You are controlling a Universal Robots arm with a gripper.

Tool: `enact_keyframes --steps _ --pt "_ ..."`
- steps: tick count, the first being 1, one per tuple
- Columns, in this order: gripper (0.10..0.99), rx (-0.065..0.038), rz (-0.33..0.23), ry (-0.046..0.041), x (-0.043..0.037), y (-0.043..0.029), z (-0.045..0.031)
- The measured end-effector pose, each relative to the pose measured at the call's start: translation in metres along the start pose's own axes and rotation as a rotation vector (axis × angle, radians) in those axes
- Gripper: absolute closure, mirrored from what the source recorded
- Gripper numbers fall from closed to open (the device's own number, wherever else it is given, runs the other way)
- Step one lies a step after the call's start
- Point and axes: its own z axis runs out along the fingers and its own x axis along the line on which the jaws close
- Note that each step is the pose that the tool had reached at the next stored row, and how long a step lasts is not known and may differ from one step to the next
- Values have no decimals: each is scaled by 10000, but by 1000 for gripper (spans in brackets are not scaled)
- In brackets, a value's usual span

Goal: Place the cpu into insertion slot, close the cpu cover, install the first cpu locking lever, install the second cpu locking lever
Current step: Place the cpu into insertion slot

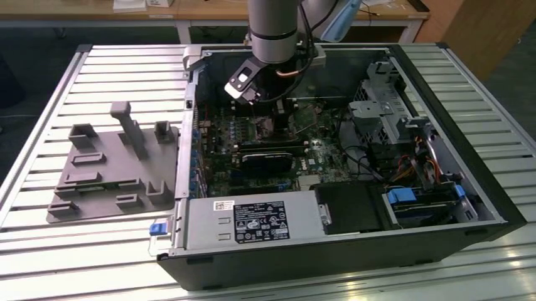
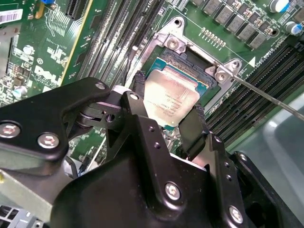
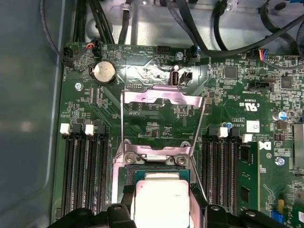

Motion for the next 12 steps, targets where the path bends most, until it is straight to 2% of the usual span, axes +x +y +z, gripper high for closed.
enact_keyframes --steps 6,12 --pt "549 2 21 -2 5 -11 42" --pt "549 0 24 0 6 -12 48"
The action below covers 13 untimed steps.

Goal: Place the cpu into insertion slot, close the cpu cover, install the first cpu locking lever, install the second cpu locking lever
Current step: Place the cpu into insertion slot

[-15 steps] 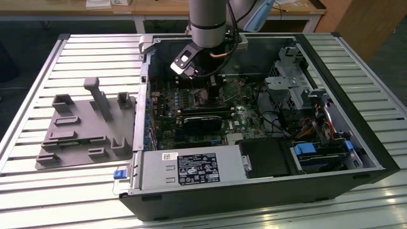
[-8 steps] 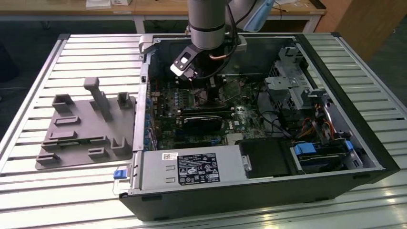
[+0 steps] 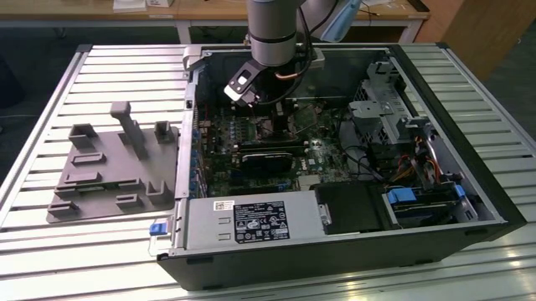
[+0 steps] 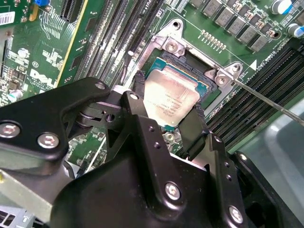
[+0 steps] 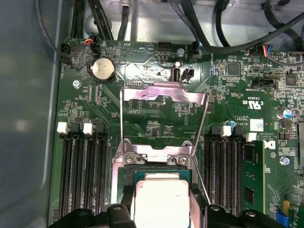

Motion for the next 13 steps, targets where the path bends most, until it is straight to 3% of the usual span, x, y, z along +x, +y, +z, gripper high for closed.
enact_keyframes --steps 5,9,13 --pt "549 1 5 47 0 -2 14" --pt "549 0 17 176 1 -2 23" --pt "549 -1 17 177 1 -4 34"
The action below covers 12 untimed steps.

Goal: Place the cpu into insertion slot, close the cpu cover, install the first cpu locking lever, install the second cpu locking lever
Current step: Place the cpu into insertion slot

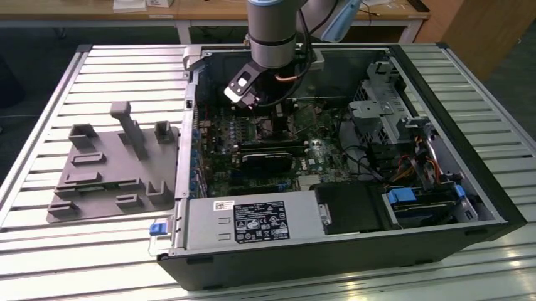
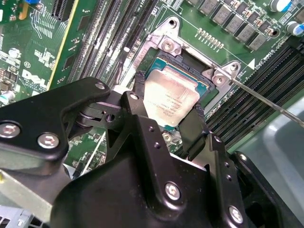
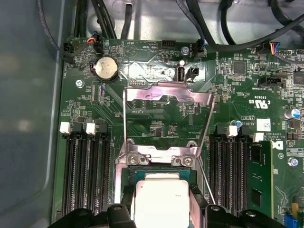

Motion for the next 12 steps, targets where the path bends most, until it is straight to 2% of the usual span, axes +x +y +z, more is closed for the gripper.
enact_keyframes --steps 12 --pt "549 0 0 0 0 -2 19"
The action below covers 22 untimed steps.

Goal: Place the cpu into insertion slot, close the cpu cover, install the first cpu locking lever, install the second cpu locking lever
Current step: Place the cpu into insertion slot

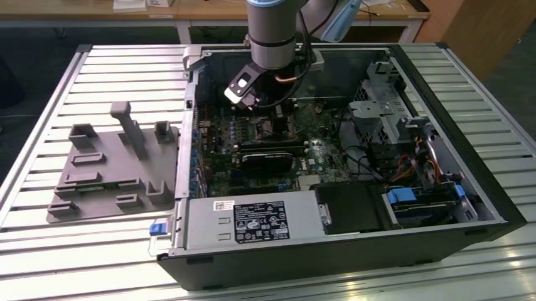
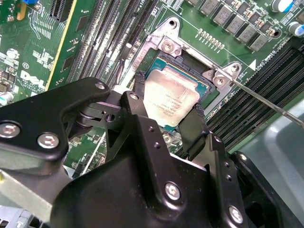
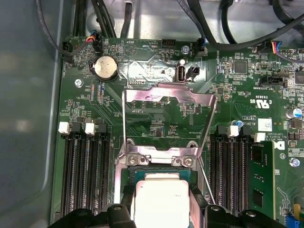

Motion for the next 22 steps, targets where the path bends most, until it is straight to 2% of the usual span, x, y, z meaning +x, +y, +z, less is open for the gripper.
enact_keyframes --steps 22 --pt "549 2 72 -7 10 -1 12"
